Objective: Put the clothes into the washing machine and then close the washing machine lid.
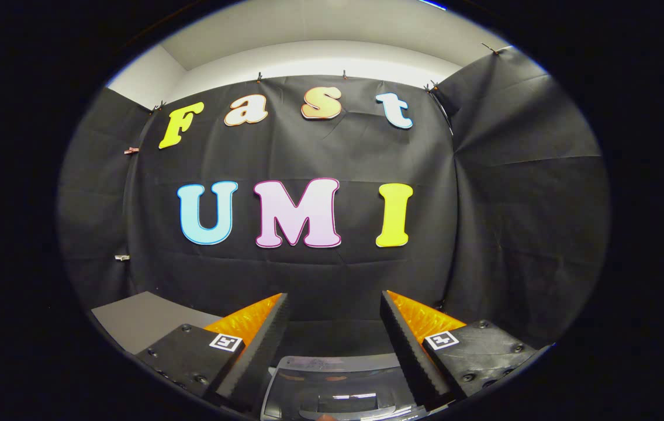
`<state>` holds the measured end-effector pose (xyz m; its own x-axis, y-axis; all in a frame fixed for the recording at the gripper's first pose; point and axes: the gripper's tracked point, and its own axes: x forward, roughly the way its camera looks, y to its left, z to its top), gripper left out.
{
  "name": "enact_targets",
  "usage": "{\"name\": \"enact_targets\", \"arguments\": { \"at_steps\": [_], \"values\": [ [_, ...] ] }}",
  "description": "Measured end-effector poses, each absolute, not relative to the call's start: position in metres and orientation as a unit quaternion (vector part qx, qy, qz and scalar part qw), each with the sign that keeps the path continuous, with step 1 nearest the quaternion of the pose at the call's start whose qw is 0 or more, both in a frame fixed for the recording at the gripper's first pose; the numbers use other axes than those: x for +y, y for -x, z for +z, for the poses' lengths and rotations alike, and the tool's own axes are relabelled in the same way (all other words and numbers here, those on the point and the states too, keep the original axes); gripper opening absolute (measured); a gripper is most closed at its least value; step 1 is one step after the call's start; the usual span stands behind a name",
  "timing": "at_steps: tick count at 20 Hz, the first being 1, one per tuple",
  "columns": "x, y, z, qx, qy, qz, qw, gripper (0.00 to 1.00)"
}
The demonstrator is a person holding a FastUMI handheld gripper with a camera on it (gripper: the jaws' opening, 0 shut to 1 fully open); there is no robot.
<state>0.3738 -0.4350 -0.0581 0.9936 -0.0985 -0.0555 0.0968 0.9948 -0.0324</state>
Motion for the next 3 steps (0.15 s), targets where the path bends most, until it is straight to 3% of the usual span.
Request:
{"name": "enact_targets", "arguments": {
  "at_steps": [3],
  "values": [
    [-0.4358,-0.3742,-0.0595,0.032,0.018,-0.049,0.998,0.97]
  ]
}}
